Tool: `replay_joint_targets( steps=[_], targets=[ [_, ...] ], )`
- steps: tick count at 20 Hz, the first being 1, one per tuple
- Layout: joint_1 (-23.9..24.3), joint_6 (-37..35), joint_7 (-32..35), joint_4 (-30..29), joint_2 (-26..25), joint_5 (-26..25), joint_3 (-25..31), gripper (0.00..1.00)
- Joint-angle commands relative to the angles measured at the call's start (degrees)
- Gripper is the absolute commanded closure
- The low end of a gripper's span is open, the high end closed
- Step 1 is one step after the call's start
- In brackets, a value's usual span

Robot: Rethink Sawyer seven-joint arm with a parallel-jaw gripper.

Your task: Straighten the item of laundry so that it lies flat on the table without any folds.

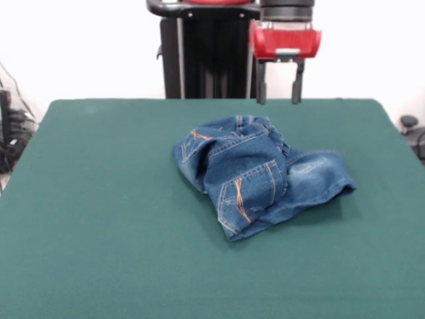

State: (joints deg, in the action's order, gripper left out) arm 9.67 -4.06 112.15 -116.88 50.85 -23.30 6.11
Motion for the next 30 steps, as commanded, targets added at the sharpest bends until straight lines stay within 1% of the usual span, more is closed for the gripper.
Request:
replay_joint_targets(
  steps=[1, 5, 8, 12, 14, 16, 18, 20, 22, 28, 30],
  targets=[
    [-2.8, -7.9, 6.3, -0.6, 1.3, 5.0, 5.9, 0.00],
    [-6.3, -8.2, 8.0, 1.1, 0.2, 6.7, 3.2, 0.00],
    [-10.2, -7.7, 9.7, 2.2, -0.4, 8.2, 0.1, 0.00],
    [-14.1, -7.6, 10.8, 4.5, -1.9, 10.1, -3.3, 0.00],
    [-17.0, -4.2, 12.3, 5.3, -4.0, 10.9, -6.6, 0.00],
    [-20.1, 1.6, 13.8, 5.4, -6.7, 12.2, -10.1, 0.00],
    [-21.5, 4.5, 14.4, 5.1, -8.7, 13.6, -11.3, 0.00],
    [-22.1, 6.4, 14.2, 4.9, -10.0, 14.7, -12.0, 0.00],
    [-21.5, 7.7, 13.6, 4.5, -10.8, 15.2, -11.5, 0.00],
    [-20.6, 9.8, 11.8, 5.5, -13.4, 16.7, -11.0, 0.00],
    [-21.0, 10.4, 11.6, 5.1, -13.4, 17.3, -11.3, 0.00]
  ],
)
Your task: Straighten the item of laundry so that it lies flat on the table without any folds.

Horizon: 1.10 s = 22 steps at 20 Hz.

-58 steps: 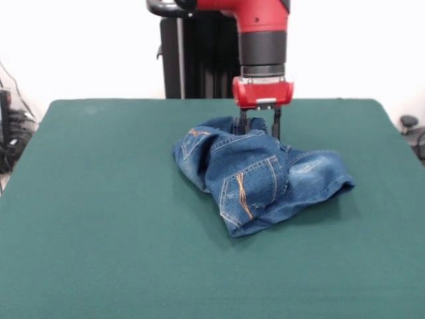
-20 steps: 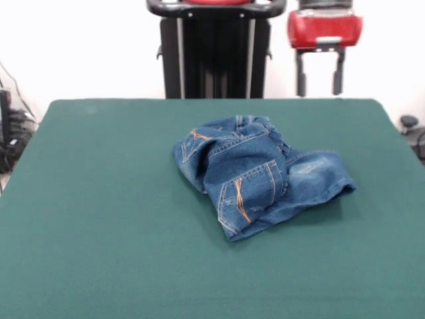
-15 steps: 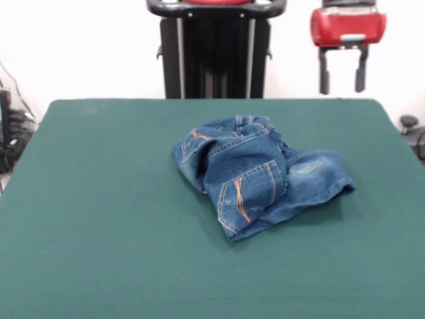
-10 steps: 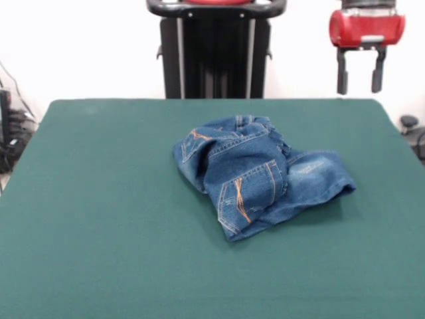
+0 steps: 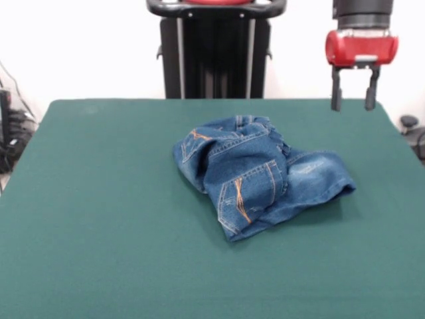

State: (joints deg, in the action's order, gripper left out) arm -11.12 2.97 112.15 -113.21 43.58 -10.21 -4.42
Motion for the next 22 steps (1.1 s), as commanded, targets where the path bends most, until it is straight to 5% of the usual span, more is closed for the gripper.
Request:
replay_joint_targets(
  steps=[1, 8, 22],
  targets=[
    [-0.4, 3.3, 11.5, 1.4, -6.1, 4.5, -1.0, 0.00],
    [1.8, 9.7, 10.0, 6.1, -13.5, 4.1, -0.4, 0.00],
    [-3.3, 20.8, 10.7, 10.6, -23.2, 15.1, -3.1, 0.00]
  ],
)
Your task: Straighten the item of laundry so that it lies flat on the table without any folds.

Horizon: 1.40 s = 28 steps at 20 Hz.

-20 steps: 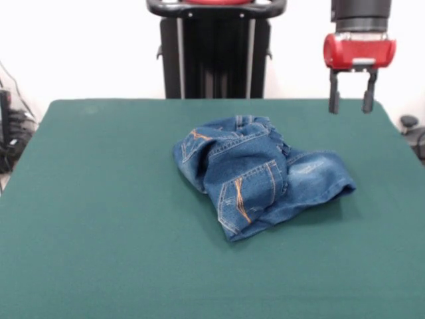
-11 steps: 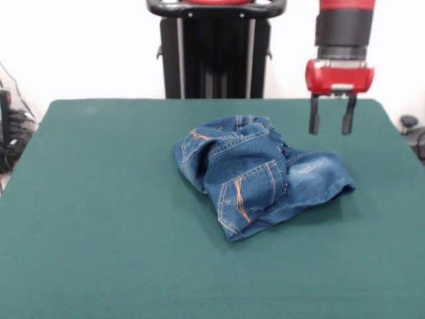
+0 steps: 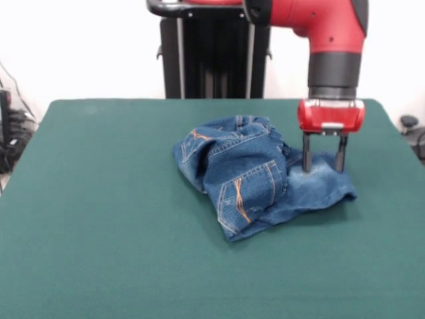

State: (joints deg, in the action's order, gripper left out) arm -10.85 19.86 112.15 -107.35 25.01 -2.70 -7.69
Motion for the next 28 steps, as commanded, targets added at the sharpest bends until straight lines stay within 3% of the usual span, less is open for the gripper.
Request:
replay_joint_targets(
  steps=[1, 7, 13, 17, 23, 26, 27, 28],
  targets=[
    [-3.8, 4.0, 10.6, 4.6, -4.6, 8.3, 0.2, 0.00],
    [-5.1, 5.1, 9.9, 4.8, -6.3, 11.1, 0.4, 0.00],
    [-1.2, 0.9, 8.4, 9.9, -12.9, 8.1, 6.9, 0.00],
    [-2.5, 1.9, 8.1, 13.1, -17.4, 9.7, 6.8, 0.00],
    [-1.6, 4.8, 8.4, 14.4, -19.5, 8.1, 7.6, 0.00],
    [-4.7, 7.4, 7.5, 14.6, -20.1, 11.3, 4.2, 0.00],
    [-5.7, 8.4, 7.3, 14.6, -20.3, 12.3, 3.1, 1.00],
    [-5.8, 8.3, 7.1, 14.6, -20.2, 12.4, 2.9, 1.00]
  ],
)
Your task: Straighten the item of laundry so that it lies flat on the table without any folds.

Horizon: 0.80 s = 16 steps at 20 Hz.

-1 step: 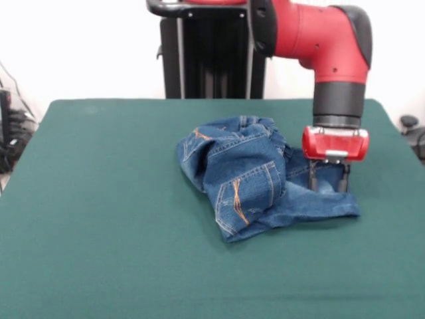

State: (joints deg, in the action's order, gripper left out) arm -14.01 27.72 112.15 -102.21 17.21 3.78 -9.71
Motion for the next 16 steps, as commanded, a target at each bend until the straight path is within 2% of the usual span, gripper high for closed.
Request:
replay_joint_targets(
  steps=[1, 5, 9, 11, 16],
  targets=[
    [-2.8, 0.3, 7.0, 9.5, -12.4, 6.0, 4.7, 1.00],
    [-0.4, -1.4, 8.8, 8.7, -11.3, 3.7, 7.4, 1.00],
    [2.2, 0.9, 11.1, 8.3, -10.3, -0.3, 10.8, 1.00],
    [0.9, 2.3, 10.8, 8.6, -9.8, 0.5, 9.7, 1.00],
    [-3.1, -1.0, 7.1, 9.8, -8.5, 6.9, 4.5, 1.00]
  ],
)
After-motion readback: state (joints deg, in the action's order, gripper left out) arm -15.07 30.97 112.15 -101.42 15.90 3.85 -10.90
